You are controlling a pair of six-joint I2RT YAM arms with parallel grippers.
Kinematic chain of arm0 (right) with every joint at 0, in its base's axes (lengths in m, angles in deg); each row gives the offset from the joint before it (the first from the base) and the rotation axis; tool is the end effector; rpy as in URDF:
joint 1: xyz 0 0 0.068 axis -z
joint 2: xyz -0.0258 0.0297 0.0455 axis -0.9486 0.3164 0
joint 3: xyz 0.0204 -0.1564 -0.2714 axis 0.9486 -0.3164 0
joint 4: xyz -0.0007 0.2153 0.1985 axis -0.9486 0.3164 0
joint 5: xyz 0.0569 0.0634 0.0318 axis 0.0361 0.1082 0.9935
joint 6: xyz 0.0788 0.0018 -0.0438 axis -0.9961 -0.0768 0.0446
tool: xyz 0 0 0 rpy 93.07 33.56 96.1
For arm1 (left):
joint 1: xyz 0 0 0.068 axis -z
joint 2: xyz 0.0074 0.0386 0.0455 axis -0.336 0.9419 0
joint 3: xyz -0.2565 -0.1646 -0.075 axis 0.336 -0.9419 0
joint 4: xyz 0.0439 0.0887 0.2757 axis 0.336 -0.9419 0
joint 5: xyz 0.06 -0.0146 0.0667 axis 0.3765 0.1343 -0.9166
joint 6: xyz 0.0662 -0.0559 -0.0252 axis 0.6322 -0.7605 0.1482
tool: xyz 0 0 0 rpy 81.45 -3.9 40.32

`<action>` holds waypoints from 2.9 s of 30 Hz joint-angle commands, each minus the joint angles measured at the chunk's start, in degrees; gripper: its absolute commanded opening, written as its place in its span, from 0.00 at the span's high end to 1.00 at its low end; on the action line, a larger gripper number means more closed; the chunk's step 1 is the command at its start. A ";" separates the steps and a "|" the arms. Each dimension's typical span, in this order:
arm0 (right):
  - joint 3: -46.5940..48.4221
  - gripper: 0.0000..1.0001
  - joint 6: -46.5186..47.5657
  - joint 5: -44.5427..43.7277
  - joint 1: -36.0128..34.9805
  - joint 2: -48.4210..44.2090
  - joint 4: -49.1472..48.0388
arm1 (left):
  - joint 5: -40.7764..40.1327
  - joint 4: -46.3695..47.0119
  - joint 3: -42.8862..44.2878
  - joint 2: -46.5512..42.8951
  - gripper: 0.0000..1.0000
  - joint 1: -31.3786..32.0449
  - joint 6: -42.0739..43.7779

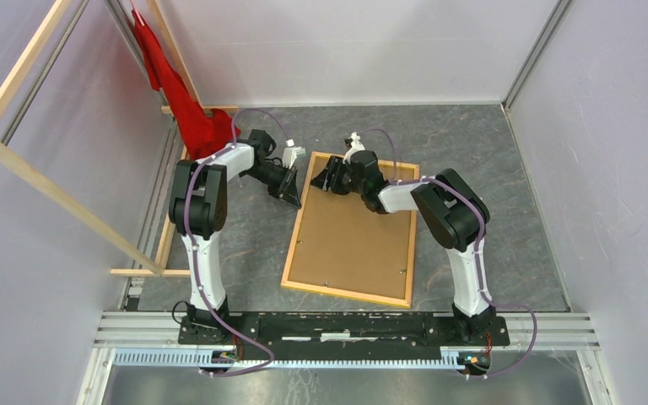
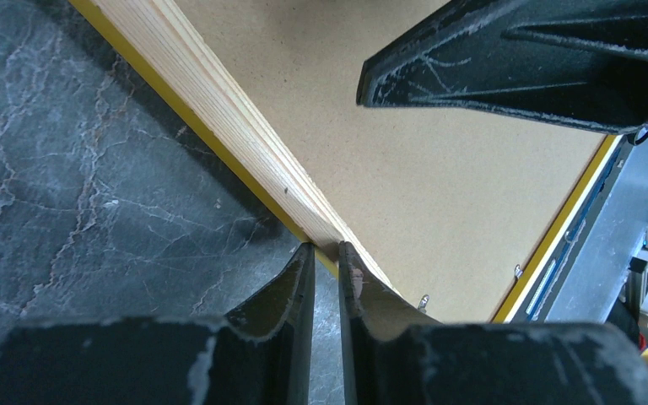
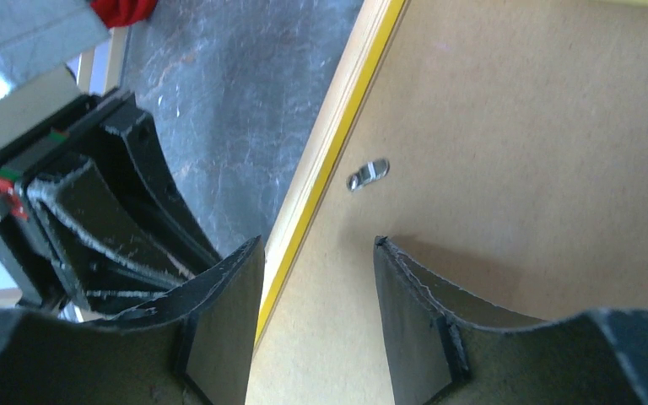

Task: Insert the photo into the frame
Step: Install the photo frame at the center of the board.

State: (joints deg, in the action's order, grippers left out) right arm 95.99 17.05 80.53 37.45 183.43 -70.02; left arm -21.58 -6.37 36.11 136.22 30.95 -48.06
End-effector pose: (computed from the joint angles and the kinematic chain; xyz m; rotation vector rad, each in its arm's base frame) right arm 0.4238 0.3096 0.1191 0.0467 2.1598 1.0910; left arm 0.4368 -0.1473 0.1263 0.8873 2.5618 -1.1432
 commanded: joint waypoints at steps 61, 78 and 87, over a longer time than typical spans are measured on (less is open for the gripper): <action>11.81 0.48 -3.86 9.67 1.25 10.93 0.29 | -1.89 1.18 -2.49 -0.92 0.85 -0.06 1.39; 12.97 0.46 0.38 8.75 3.79 8.17 5.14 | -2.26 1.17 -2.71 -1.65 0.85 -0.06 1.24; 15.31 0.47 1.69 11.68 3.29 10.17 6.73 | -2.40 0.62 -2.36 -1.45 0.85 -0.06 1.50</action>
State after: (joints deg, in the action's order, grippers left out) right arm 109.11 16.13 91.00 40.81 192.72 -67.57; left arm -20.55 -5.01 34.56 135.48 30.38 -48.04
